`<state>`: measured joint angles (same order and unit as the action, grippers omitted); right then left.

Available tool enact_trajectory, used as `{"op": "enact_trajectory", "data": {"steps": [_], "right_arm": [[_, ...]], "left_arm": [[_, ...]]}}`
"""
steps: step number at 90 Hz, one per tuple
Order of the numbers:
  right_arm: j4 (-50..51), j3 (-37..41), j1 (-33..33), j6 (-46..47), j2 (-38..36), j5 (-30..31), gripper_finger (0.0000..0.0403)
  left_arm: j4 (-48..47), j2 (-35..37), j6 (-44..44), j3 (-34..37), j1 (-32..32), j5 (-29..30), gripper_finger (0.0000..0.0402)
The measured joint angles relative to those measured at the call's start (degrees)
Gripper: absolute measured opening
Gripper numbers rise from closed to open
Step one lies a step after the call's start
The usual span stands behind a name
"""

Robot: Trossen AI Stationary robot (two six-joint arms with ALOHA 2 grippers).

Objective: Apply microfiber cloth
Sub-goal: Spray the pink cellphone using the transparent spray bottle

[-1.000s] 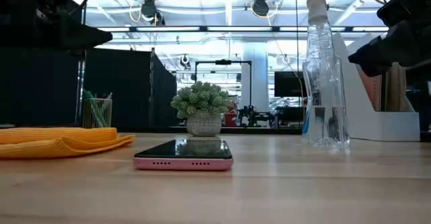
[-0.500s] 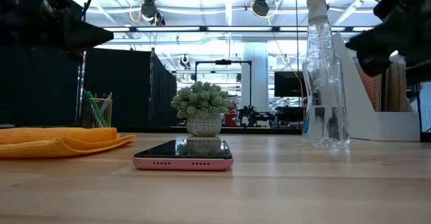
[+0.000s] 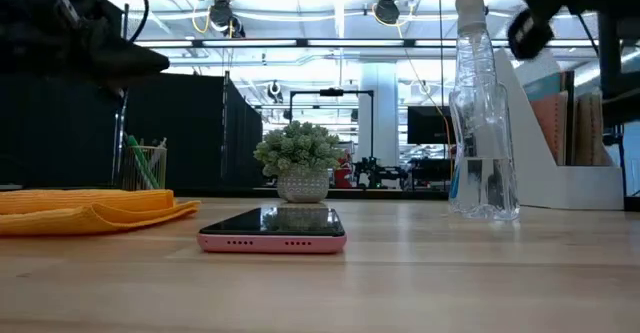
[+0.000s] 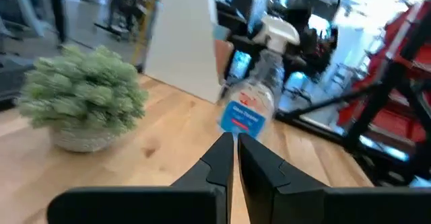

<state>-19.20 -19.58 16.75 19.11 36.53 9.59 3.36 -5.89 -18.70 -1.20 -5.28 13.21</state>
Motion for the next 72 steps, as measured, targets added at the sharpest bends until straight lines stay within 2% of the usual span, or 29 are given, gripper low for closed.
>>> {"op": "enact_trajectory", "data": {"steps": [10, 18, 34, 54, 72], "right_arm": [[8.8, -13.2, 2.0, -3.3, 12.6, 2.7, 0.0038], [16.1, -23.5, 2.5, -3.4, 21.3, 2.6, 0.0038], [30.5, -39.6, 4.5, 5.9, 35.0, 2.4, 0.0039], [44.6, -53.4, 7.6, 16.9, 45.2, 4.4, 0.005], [52.3, -61.3, 9.4, 23.7, 48.9, 7.3, 0.0094]], "left_arm": [[-0.1, -2.6, 1.0, -0.6, 0.0, -0.5, 0.0008], [0.0, -4.6, 1.1, -1.3, 0.0, -2.2, 0.0008], [0.1, -9.0, -1.8, -3.2, 0.0, -5.3, 0.0008], [0.0, -13.4, -1.9, -4.6, 0.0, -8.2, 0.0008], [0.0, -16.1, -1.9, -5.8, 0.0, -11.7, 0.0008]]}}
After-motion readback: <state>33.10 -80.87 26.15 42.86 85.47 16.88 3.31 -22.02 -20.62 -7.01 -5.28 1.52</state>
